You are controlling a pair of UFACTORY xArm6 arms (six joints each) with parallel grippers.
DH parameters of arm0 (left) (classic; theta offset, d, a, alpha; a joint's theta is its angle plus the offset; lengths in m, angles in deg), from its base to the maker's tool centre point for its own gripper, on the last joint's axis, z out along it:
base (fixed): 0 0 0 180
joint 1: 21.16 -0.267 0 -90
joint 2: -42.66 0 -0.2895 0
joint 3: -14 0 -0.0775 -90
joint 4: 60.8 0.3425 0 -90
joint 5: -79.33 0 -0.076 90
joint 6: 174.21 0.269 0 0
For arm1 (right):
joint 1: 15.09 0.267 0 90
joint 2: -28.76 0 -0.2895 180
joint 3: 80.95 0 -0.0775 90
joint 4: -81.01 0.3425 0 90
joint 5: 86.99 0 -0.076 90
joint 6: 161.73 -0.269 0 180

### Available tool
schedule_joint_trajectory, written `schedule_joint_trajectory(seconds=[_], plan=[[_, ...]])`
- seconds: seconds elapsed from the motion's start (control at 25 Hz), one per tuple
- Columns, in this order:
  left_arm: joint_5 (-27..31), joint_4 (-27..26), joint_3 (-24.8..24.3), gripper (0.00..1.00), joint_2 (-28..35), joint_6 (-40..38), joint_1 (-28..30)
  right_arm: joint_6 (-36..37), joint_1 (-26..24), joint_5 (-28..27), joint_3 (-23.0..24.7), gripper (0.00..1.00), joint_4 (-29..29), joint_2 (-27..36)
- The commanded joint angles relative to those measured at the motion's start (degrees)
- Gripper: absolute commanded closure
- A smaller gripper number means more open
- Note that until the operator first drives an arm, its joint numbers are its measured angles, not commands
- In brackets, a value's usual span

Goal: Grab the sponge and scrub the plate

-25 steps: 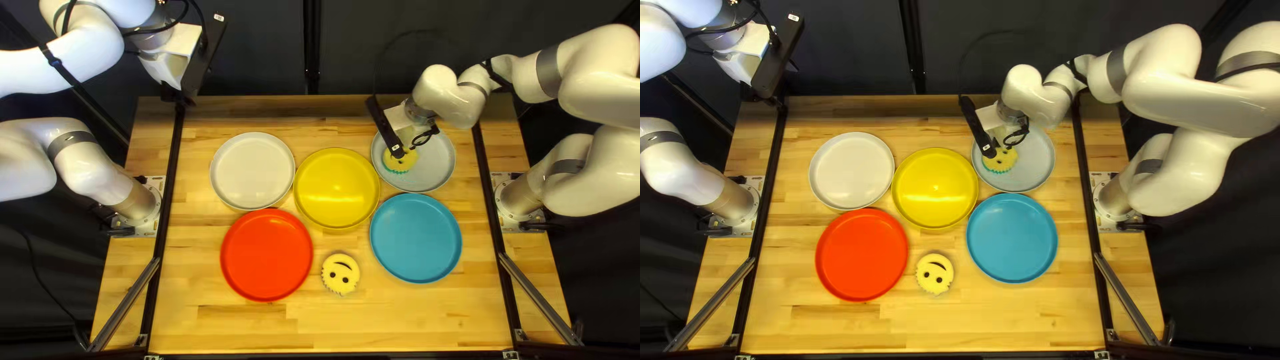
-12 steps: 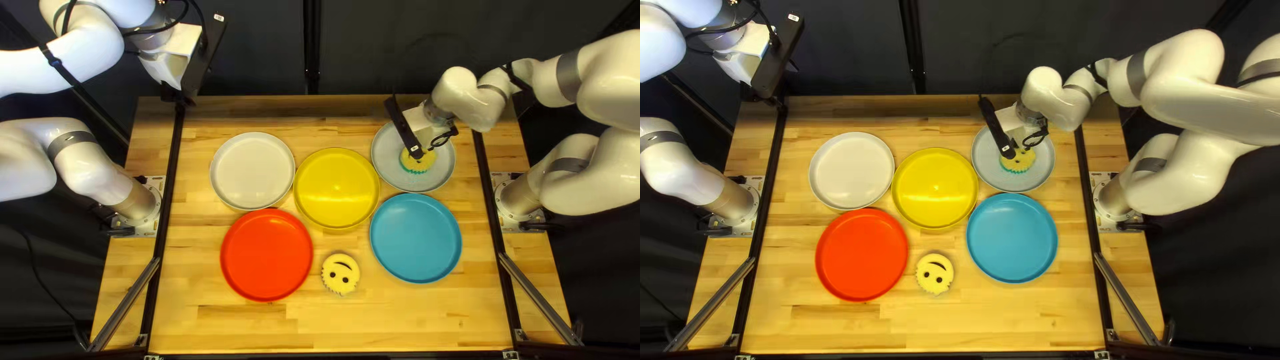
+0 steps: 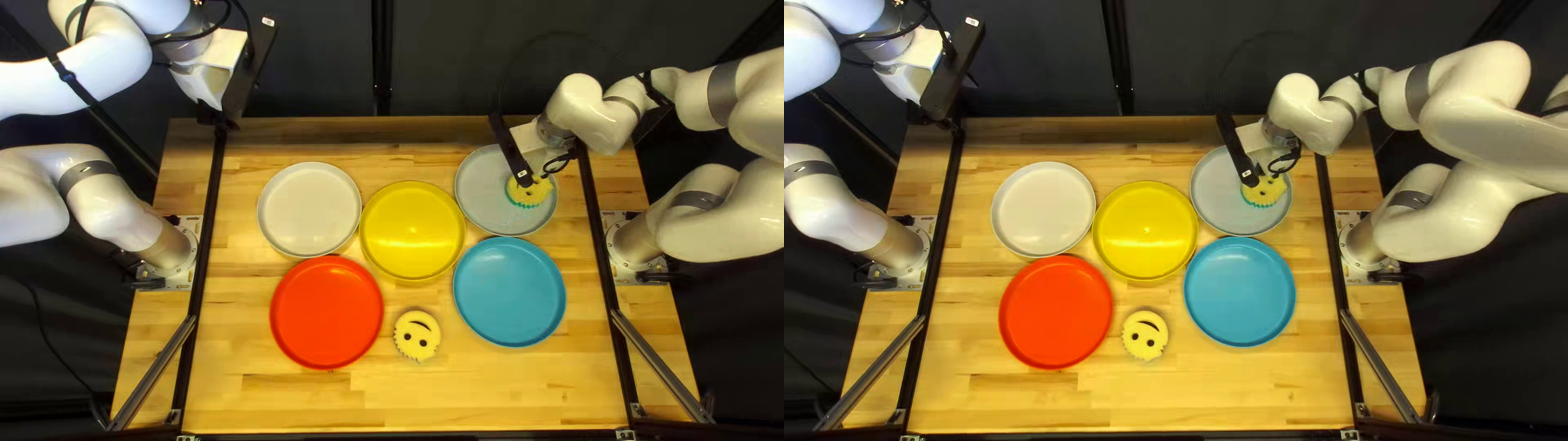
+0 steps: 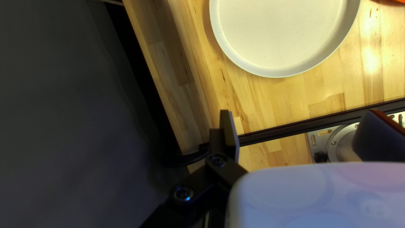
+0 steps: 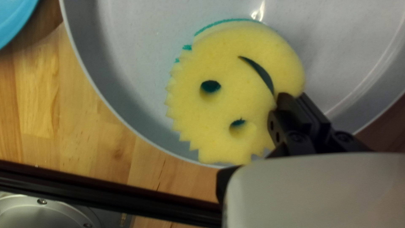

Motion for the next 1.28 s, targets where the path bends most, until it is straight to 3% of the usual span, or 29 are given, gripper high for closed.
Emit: schedule_joint_trajectory(seconds=[0.04, 0.36, 0.56, 0.8, 1.08, 1.28], plan=[[0.0, 0.0, 0.0, 0.00, 0.0, 0.0, 0.0, -0.8, 2.5, 0.6, -3.1, 1.00, 0.7, -2.3], [0.0, 0.0, 0.0, 0.00, 0.0, 0.0, 0.0, -0.3, 3.4, 1.9, -1.1, 1.00, 1.0, -0.4], [0.0, 0.0, 0.0, 0.00, 0.0, 0.0, 0.0, 2.9, -0.1, 1.7, 3.3, 1.00, 1.5, 3.0], [0.0, 0.0, 0.0, 0.00, 0.0, 0.0, 0.0, 4.1, -4.6, -3.2, 5.6, 1.00, -0.5, 8.0], [0.0, 0.0, 0.0, 0.00, 0.0, 0.0, 0.0, 4.3, -5.5, -4.5, 3.4, 1.00, 0.0, 6.4], [0.0, 0.0, 0.0, 0.00, 0.0, 0.0, 0.0, 9.3, -5.6, -7.7, -1.2, 1.00, 7.1, 4.0]])
